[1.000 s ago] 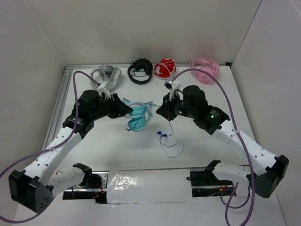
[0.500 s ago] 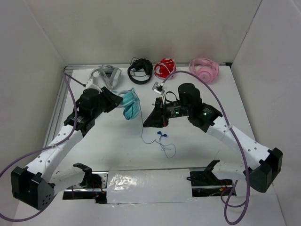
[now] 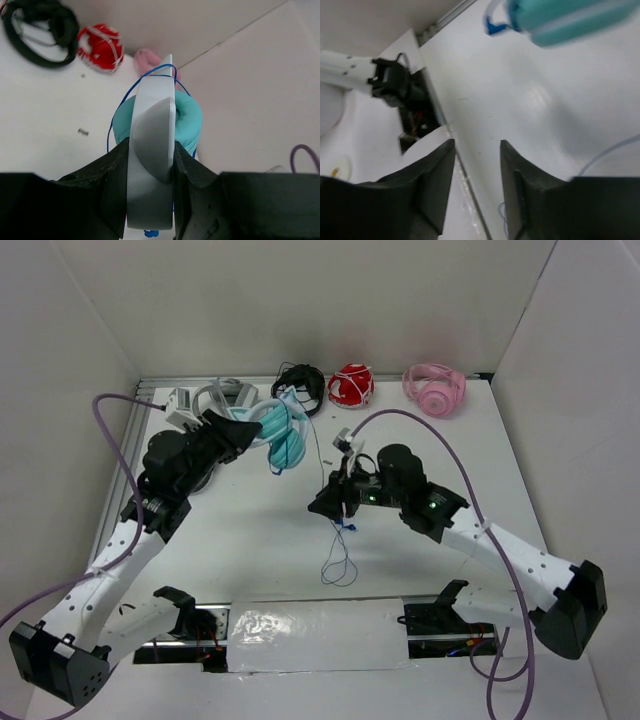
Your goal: Wrap the headphones
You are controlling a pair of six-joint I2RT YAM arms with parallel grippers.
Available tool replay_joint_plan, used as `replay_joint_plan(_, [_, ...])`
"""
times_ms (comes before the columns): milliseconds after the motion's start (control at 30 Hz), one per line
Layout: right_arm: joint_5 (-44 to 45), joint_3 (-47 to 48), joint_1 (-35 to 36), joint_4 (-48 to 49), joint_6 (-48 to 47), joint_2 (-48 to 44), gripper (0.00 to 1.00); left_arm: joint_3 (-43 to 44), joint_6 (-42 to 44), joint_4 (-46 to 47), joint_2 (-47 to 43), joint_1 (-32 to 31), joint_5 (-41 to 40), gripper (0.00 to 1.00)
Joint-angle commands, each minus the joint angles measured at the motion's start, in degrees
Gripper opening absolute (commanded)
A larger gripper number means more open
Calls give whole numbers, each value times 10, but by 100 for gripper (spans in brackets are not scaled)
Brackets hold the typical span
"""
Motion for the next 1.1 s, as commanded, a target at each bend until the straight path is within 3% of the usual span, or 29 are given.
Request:
replay_joint_plan(0, [162,-46,4,64,-19,-90,51,41,43,160,-34,0,41,0])
replay_joint_plan(33, [217,-50,4,61,-21,-102,66,45,58,169,-34,-1,49,0])
replay_joint_plan(67, [248,-54,4,50,-22,-118,74,52,65,186,-35,0,65,0])
replay_joint_plan(133, [338,-62,4,40,-26,-127,78,63,86,202,-33,-1,85,0])
replay_joint_plan(233, [394,-85,4,65,-42,-128,86,96,108,201,-28,-1,118,0])
replay_joint_plan(333, [376,-124,4,157,-63,-111,97,137,116,199,-24,-1,141,0])
replay_joint_plan(533, [312,-153,4,255,-72,-66,100,197,123,169,-18,-1,164,0])
replay_joint_plan(667, [351,-165,4,314,-72,9,100,216,120,168,-23,0,170,0])
replay_joint_plan(867, [309,-134,4,367,-68,123,100,261,120,152,-19,-1,179,0])
replay_joint_plan(933, [289,-126,4,381,-55,163,80,285,122,141,-16,-1,175,0])
replay_joint_plan(967, [285,-127,4,387,-49,173,53,289,124,139,-15,-1,171,0])
replay_joint_plan(1033, [253,-142,4,405,-29,191,28,301,130,137,-14,-2,160,0])
replay_joint_plan(1067, [240,-152,5,414,-21,190,0,309,138,133,-13,-2,153,0])
